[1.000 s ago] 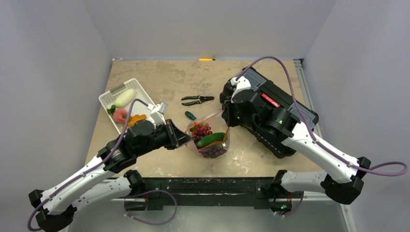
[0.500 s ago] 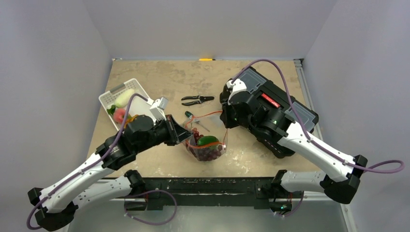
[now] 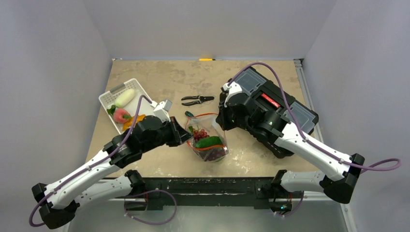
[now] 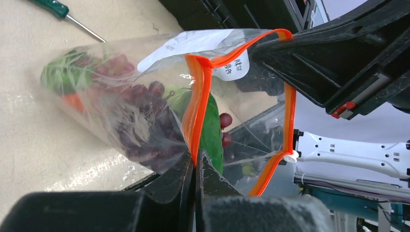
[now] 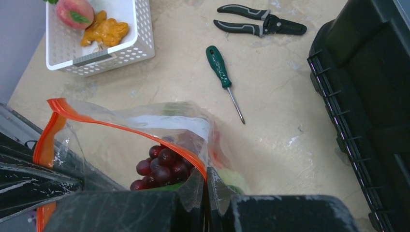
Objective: Place the food in the zip-top bag and seal the zipper
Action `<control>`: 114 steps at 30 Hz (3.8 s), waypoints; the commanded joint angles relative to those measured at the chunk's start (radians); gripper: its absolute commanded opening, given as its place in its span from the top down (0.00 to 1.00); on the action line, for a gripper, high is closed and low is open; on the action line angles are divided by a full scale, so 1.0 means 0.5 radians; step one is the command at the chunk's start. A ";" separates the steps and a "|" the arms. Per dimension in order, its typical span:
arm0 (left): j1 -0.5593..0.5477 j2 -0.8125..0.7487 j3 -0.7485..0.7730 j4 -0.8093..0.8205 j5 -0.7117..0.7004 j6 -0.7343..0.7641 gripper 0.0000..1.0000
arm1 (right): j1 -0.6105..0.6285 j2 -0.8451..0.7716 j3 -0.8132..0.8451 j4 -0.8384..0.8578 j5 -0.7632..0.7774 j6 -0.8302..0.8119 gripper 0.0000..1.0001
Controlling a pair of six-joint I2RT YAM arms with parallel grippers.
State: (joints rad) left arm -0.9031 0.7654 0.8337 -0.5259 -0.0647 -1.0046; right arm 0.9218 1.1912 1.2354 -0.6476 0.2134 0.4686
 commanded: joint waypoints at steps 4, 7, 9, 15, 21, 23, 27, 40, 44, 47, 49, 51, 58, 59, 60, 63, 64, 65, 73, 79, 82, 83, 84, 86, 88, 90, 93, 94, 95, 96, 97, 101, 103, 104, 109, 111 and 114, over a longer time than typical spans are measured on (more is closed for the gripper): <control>0.037 0.066 0.247 -0.190 -0.058 0.321 0.73 | -0.009 -0.111 0.043 0.096 0.040 -0.032 1.00; 0.077 0.164 0.456 -0.513 -0.097 0.532 0.41 | -0.009 -0.165 0.027 0.072 0.091 -0.014 1.00; 0.107 0.198 0.578 -0.636 -0.079 0.669 0.28 | -0.009 -0.207 0.019 0.043 0.132 0.012 1.00; 0.239 0.169 0.816 -0.815 0.003 0.964 0.00 | -0.009 -0.323 0.053 -0.137 0.260 0.111 1.00; 0.661 0.091 0.712 -0.815 0.293 1.091 0.00 | -0.009 -0.378 -0.071 -0.078 0.175 0.143 1.00; 0.944 0.078 0.573 -0.704 0.559 1.079 0.01 | -0.009 -0.365 -0.155 0.044 0.115 0.164 1.00; 1.449 0.143 0.430 -0.624 0.721 1.039 0.06 | -0.009 -0.273 -0.257 0.272 -0.005 0.202 1.00; 1.806 0.754 0.480 -0.149 -0.734 1.252 0.00 | -0.009 -0.266 -0.215 0.365 -0.062 0.152 1.00; 1.907 1.033 0.566 -0.088 -0.813 1.350 0.00 | -0.009 -0.315 -0.215 0.348 -0.055 0.158 1.00; 1.942 1.187 0.565 -0.010 -0.894 1.398 0.00 | -0.009 -0.308 -0.215 0.318 -0.029 0.161 1.00; 1.979 1.288 0.598 -0.013 -0.864 1.407 0.02 | -0.009 -0.287 -0.200 0.289 -0.033 0.166 1.00; 2.044 1.382 0.639 -0.041 -0.813 1.368 0.05 | -0.009 -0.276 -0.198 0.288 -0.044 0.174 1.00; 2.141 1.678 0.719 -0.124 -0.632 1.305 0.19 | -0.009 -0.268 -0.195 0.325 -0.090 0.183 1.00; 2.139 1.693 0.719 -0.126 -0.635 1.304 0.19 | -0.009 -0.265 -0.195 0.330 -0.096 0.180 1.00; 2.141 1.701 0.714 -0.121 -0.645 1.301 0.20 | -0.009 -0.267 -0.194 0.329 -0.099 0.180 1.00; 2.140 1.755 0.721 -0.137 -0.654 1.291 0.22 | -0.009 -0.278 -0.202 0.333 -0.111 0.182 1.00; 2.141 1.775 0.734 -0.156 -0.644 1.285 0.23 | -0.009 -0.284 -0.207 0.336 -0.112 0.185 1.00; 2.140 1.790 0.737 -0.168 -0.645 1.274 0.23 | -0.009 -0.295 -0.216 0.342 -0.116 0.188 1.00; 2.141 1.844 0.754 -0.203 -0.589 1.268 0.43 | -0.009 -0.336 -0.231 0.338 -0.120 0.202 1.00; 2.134 1.649 0.747 -0.207 -0.423 1.212 0.61 | -0.009 -0.342 -0.213 0.309 -0.097 0.206 1.00; 2.104 1.473 0.731 -0.180 -0.218 1.183 0.66 | -0.009 -0.352 -0.236 0.330 -0.088 0.231 1.00; 2.074 1.401 0.709 -0.150 -0.143 1.192 0.68 | -0.009 -0.351 -0.240 0.341 -0.093 0.242 1.00; 2.034 1.320 0.680 -0.101 -0.062 1.211 0.68 | -0.009 -0.349 -0.242 0.358 -0.105 0.250 1.00; 1.925 1.161 0.616 0.016 0.088 1.272 0.68 | -0.009 -0.344 -0.250 0.416 -0.148 0.283 1.00; 1.803 0.990 0.510 0.200 0.333 1.355 0.68 | -0.009 -0.330 -0.248 0.459 -0.176 0.305 1.00; 1.685 0.819 0.388 0.390 0.674 1.386 0.68 | -0.009 -0.322 -0.236 0.464 -0.183 0.323 1.00; 1.592 0.564 0.209 0.696 1.297 1.413 0.67 | -0.009 -0.345 -0.241 0.478 -0.193 0.368 1.00; 1.528 0.491 0.173 0.771 1.447 1.453 0.66 | -0.009 -0.361 -0.252 0.489 -0.202 0.384 1.00; 1.454 0.430 0.158 0.808 1.590 1.520 0.65 | -0.009 -0.379 -0.268 0.502 -0.205 0.401 1.00; 1.381 0.377 0.146 0.836 1.720 1.586 0.65 | -0.009 -0.397 -0.285 0.516 -0.204 0.419 1.00; 1.309 0.328 0.123 0.871 1.840 1.646 0.64 | -0.009 -0.410 -0.304 0.525 -0.199 0.435 1.00; 1.031 0.172 0.007 0.900 2.114 1.935 0.62 | -0.009 -0.437 -0.330 0.554 -0.205 0.482 1.00; 0.890 0.153 -0.031 0.858 2.183 2.073 0.61 | -0.009 -0.440 -0.346 0.579 -0.238 0.500 1.00; 0.813 0.161 -0.040 0.817 2.189 2.152 0.60 | -0.010 -0.435 -0.348 0.582 -0.249 0.507 1.00; 0.439 0.286 0.057 0.391 1.845 2.486 0.59 | -0.009 -0.432 -0.355 0.594 -0.271 0.512 1.00; 0.326 0.338 0.068 0.336 1.571 2.515 0.59 | -0.009 -0.437 -0.354 0.597 -0.283 0.513 1.00; 0.257 0.391 0.086 0.312 1.323 2.496 0.59 | -0.009 -0.449 -0.361 0.606 -0.283 0.513 1.00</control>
State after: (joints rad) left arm -0.7330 0.9398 0.8314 -0.3176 0.7891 0.1638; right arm 0.9173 1.0004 1.0389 -0.4610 0.0868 0.7002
